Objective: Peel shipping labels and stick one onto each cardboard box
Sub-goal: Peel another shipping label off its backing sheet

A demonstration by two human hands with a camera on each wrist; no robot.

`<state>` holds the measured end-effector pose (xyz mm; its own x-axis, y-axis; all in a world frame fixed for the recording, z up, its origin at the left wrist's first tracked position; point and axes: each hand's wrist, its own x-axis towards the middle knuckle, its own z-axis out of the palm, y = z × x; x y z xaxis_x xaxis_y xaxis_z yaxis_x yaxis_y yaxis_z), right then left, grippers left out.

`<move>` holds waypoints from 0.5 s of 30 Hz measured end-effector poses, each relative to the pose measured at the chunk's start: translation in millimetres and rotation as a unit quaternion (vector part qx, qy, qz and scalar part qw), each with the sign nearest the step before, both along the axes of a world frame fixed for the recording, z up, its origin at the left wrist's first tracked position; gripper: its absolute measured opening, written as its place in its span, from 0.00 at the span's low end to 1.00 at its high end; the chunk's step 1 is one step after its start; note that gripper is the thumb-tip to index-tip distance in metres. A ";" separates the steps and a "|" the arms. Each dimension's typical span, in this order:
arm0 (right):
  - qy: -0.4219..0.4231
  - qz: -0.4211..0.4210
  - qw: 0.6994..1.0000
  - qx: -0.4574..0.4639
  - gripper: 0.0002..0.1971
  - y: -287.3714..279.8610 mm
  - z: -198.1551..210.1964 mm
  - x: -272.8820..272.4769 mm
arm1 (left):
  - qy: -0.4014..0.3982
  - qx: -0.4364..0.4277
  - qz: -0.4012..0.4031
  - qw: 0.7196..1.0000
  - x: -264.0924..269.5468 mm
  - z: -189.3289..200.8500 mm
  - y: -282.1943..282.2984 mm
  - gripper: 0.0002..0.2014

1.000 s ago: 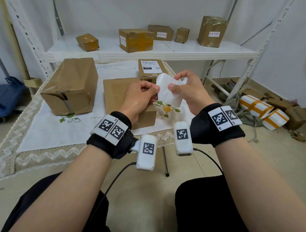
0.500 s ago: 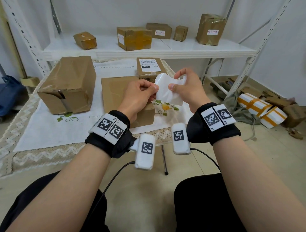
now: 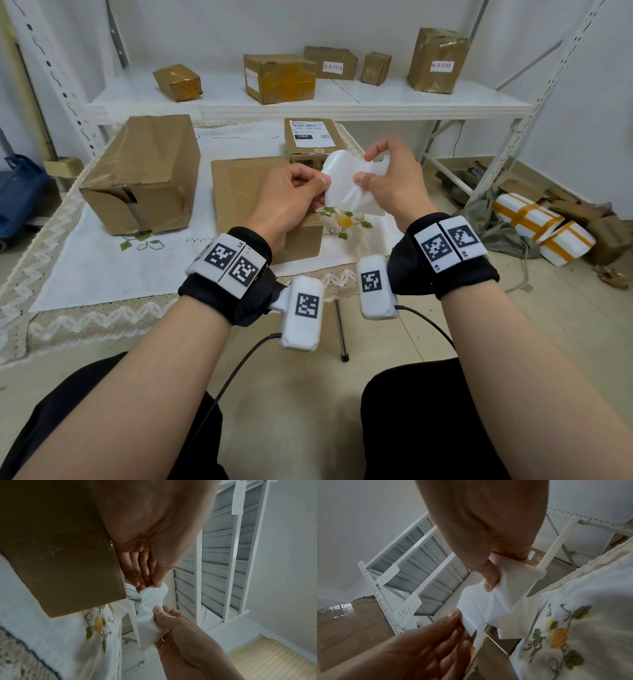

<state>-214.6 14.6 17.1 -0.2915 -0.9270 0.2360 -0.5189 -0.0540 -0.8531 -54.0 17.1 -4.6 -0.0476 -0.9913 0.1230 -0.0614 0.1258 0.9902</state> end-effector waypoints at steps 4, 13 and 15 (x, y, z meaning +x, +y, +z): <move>-0.005 -0.003 1.000 0.002 0.15 1.3 0.5 0.6 | -0.002 -0.002 0.000 1.000 -0.8 -0.4 0.3 0.04; -0.013 -0.016 1.000 0.010 0.15 1.4 0.5 0.6 | -0.009 -0.001 0.009 1.000 -1.5 0.5 -0.2 0.04; -0.015 -0.019 1.000 0.015 0.15 2.2 0.5 1.1 | -0.013 0.000 0.011 1.000 -1.5 0.4 0.2 0.03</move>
